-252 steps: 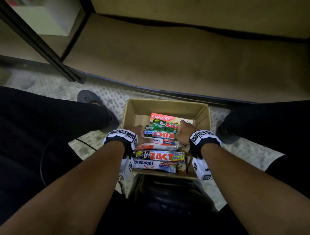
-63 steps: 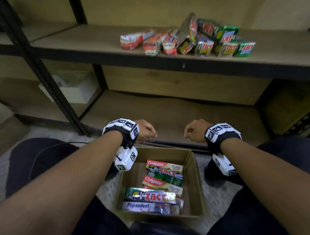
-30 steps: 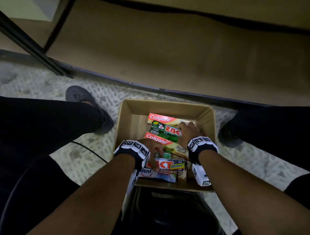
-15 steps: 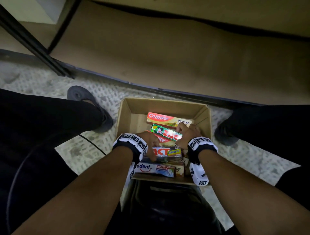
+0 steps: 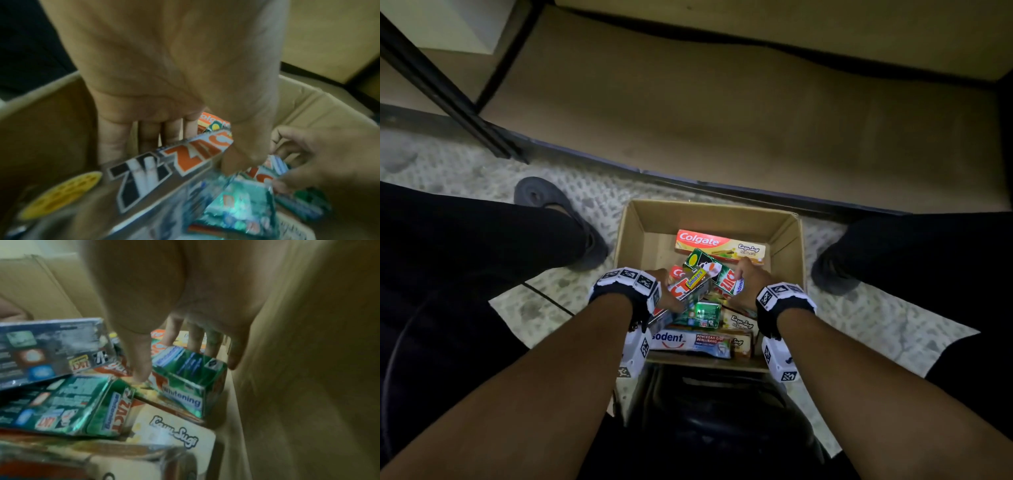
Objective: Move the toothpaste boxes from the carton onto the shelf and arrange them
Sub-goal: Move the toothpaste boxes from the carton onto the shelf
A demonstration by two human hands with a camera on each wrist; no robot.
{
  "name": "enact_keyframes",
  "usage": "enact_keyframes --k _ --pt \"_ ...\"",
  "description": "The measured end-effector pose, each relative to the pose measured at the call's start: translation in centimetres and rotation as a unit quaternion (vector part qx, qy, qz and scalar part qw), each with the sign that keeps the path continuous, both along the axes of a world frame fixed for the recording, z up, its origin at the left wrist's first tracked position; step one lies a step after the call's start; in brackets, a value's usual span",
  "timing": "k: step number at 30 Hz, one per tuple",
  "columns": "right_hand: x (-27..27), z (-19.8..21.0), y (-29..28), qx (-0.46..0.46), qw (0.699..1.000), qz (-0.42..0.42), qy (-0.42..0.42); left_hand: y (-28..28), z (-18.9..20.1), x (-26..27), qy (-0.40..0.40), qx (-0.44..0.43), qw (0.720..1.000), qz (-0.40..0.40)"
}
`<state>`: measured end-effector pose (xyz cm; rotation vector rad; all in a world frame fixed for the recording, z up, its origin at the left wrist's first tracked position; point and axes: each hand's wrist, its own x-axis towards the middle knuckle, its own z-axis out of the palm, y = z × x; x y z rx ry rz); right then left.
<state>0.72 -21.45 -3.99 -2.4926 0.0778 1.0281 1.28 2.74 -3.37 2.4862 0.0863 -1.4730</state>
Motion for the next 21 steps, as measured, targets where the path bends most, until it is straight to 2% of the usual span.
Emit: enact_keyframes --k 1,4,9,15,21 --pt "0.0 0.0 0.2 -0.002 1.000 -0.006 -0.010 -0.5 1.2 0.1 0.012 -0.016 1.000 0.010" --pt "0.4 0.2 0.5 -0.011 1.000 0.003 -0.009 -0.5 1.3 0.3 0.050 -0.053 0.997 0.036" --pt "0.7 0.5 0.1 0.006 1.000 -0.009 0.007 -0.3 1.9 0.4 0.066 -0.047 0.996 0.029" --pt "0.3 0.7 0.2 0.030 0.997 -0.070 0.016 -0.2 2.6 0.4 0.013 -0.065 0.996 0.053" --pt "1.0 2.5 -0.8 0.042 0.992 -0.116 0.011 -0.6 4.2 0.1 -0.069 -0.102 0.989 0.088"
